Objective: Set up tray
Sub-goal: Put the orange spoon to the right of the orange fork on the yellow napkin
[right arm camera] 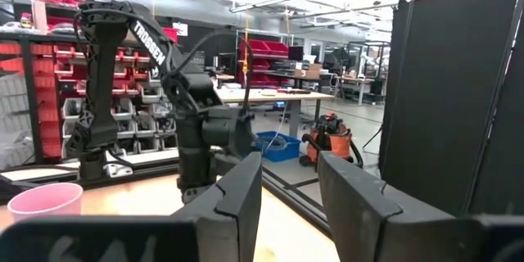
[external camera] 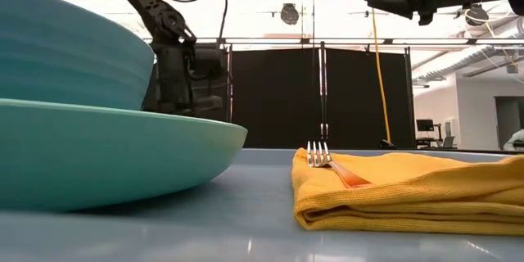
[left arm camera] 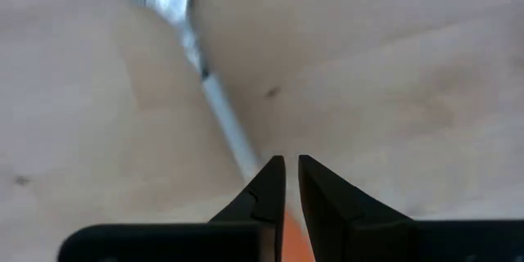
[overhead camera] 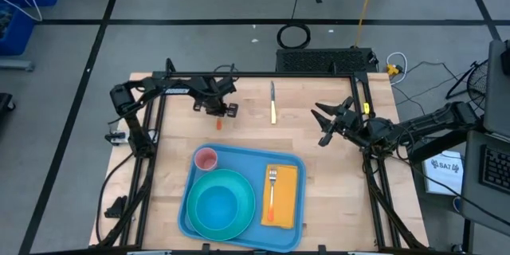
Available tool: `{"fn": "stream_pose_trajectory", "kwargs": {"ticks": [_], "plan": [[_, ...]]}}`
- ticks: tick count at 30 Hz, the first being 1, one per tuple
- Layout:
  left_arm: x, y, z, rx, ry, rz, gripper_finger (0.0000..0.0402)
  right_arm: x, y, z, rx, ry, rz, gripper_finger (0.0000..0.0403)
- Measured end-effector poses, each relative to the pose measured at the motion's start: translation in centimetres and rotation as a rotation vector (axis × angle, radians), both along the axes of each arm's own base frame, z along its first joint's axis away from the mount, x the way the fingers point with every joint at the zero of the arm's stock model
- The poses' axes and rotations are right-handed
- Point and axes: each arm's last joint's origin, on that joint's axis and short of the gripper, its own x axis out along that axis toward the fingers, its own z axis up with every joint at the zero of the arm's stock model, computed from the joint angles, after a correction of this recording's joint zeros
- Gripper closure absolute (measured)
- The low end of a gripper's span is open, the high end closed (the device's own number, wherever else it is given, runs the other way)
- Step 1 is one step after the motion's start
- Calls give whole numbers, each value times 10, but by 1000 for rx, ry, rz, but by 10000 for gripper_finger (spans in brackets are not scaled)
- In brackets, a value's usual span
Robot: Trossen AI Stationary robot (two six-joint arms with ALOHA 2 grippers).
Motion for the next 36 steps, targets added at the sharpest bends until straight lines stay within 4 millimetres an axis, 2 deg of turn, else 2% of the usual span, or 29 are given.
{"fn": "stream_pose_trajectory", "kwargs": {"ticks": [8, 13, 23, 28, 32, 36], "plan": [[8, 7, 25, 79, 30, -6, 360, 0, 0, 0, -2, 6, 0, 289], [1, 10, 26, 90, 95, 37, 356, 0, 0, 0, -3, 6, -1, 292], [4, 16, 23, 92, 49, 92, 270, 0, 0, 0, -3, 6, -1, 293], [0, 20, 23, 100, 64, 147, 257, 0, 0, 0, 5, 1, 1, 293], [-2, 26, 15, 57, 83, 178, 256, 0, 0, 0, 6, 1, 1, 293], [2, 28, -9, -30, 114, 167, 256, 0, 0, -1, 12, -3, 4, 293]]}}
